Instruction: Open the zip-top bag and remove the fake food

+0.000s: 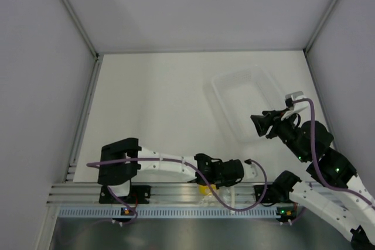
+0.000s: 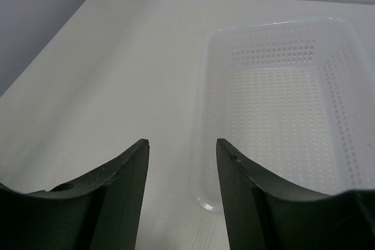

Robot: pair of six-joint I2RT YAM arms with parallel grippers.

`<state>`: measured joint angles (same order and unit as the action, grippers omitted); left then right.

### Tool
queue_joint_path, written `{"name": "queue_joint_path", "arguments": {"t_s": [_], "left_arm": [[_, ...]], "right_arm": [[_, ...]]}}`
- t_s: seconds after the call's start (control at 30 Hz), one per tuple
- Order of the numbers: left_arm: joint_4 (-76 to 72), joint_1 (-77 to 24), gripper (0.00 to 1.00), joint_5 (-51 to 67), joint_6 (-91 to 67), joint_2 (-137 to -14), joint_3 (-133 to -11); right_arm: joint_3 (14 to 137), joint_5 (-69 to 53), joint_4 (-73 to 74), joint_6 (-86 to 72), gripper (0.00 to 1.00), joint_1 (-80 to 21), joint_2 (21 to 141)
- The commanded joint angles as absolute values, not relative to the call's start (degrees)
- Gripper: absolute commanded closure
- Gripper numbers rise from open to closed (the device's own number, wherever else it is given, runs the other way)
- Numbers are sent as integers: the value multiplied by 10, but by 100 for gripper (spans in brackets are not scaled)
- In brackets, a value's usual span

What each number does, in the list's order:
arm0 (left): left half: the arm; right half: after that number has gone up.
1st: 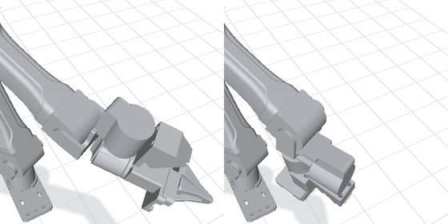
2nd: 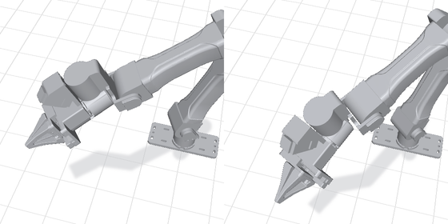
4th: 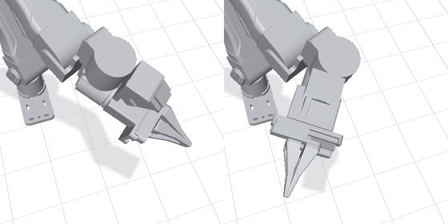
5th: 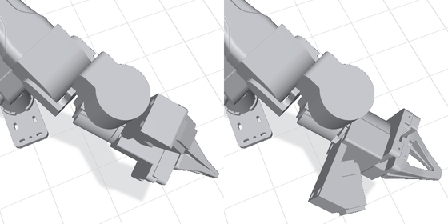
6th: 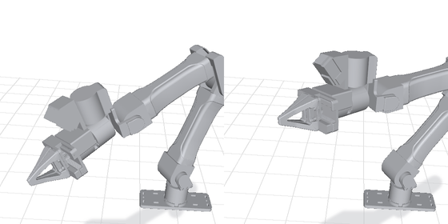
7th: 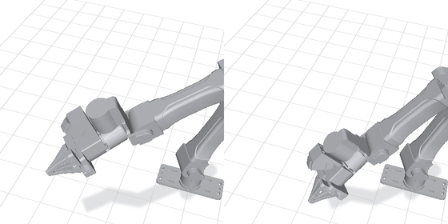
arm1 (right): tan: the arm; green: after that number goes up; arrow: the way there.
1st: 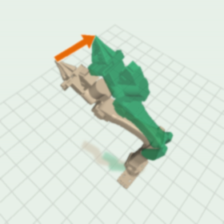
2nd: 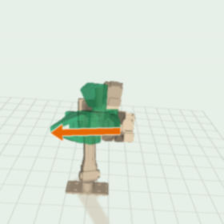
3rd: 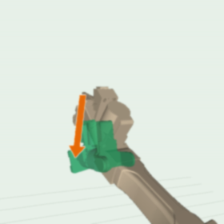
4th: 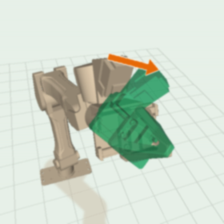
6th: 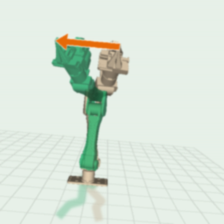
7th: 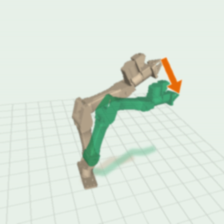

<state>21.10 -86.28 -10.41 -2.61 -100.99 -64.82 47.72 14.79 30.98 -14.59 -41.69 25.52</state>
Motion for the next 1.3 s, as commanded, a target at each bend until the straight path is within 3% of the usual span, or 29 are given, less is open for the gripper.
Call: {"name": "queue_joint_path", "arguments": {"t_s": [0.0, 0.4, 0.5, 0.67, 0.93, 1.27], "left_arm": [[201, -845, 100, -126, -40, -952, -643], [73, -774, 100, -302, -117, -785, -536], [58, -770, 100, -372, -150, -761, -527], [29, -751, 100, -390, -182, -701, -501], [19, -594, 100, -104, -249, -557, -467], [21, -414, 100, 190, -271, -511, -474]], "right_arm": [[489, 141, 314, -141, 49, -425, 249], [479, 138, 297, -150, 50, -425, 243], [476, 92, 286, -152, 50, -425, 257], [474, -18, 260, -135, 50, -425, 279], [461, -102, 240, -88, 47, -425, 281], [372, -232, 89, -48, 40, -426, 243]]}}
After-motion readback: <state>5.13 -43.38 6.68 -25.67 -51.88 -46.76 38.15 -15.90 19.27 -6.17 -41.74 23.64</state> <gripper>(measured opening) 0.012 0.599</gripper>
